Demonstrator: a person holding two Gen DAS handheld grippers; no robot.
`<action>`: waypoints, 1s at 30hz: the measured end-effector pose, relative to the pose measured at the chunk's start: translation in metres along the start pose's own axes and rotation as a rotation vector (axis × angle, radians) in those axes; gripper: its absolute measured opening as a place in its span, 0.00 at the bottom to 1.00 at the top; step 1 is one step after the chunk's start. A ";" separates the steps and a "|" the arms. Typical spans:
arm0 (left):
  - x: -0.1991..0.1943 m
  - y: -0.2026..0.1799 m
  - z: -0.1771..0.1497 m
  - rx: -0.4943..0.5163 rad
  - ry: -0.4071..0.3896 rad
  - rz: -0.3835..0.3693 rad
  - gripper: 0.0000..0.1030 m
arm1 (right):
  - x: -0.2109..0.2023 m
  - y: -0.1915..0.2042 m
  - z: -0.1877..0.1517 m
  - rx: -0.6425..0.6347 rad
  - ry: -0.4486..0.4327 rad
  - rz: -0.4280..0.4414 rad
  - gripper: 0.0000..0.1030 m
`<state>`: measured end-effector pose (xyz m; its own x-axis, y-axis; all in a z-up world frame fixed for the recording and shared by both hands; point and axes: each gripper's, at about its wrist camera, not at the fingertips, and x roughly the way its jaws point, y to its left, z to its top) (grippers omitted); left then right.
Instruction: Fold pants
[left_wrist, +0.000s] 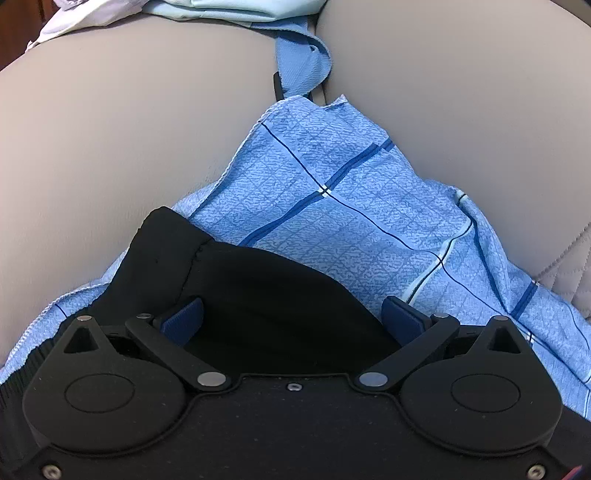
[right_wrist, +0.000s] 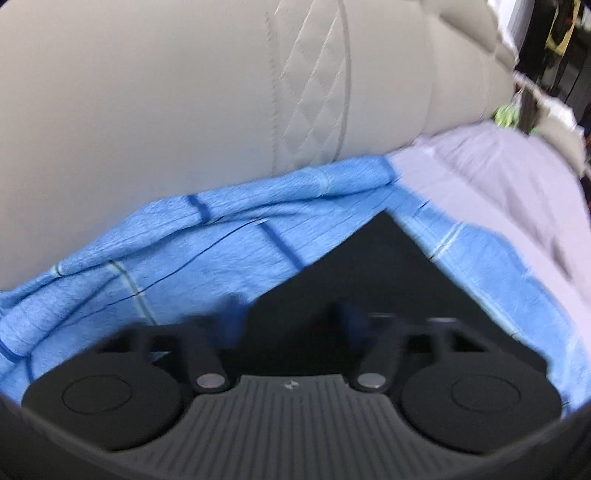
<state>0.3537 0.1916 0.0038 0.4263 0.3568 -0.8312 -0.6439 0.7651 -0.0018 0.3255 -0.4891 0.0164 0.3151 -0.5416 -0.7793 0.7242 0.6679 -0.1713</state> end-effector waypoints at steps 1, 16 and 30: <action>0.000 0.000 0.000 -0.004 0.001 0.003 1.00 | -0.002 -0.004 0.000 0.003 0.002 0.008 0.18; 0.002 -0.001 0.001 0.003 0.013 0.004 1.00 | 0.003 0.008 0.007 0.002 0.044 0.002 0.48; 0.003 -0.001 0.002 -0.001 0.021 0.002 1.00 | -0.041 -0.030 -0.010 -0.046 -0.034 0.074 0.05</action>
<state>0.3569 0.1926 0.0026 0.4119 0.3472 -0.8425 -0.6457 0.7636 -0.0009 0.2853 -0.4821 0.0474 0.3877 -0.5063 -0.7703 0.6694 0.7292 -0.1424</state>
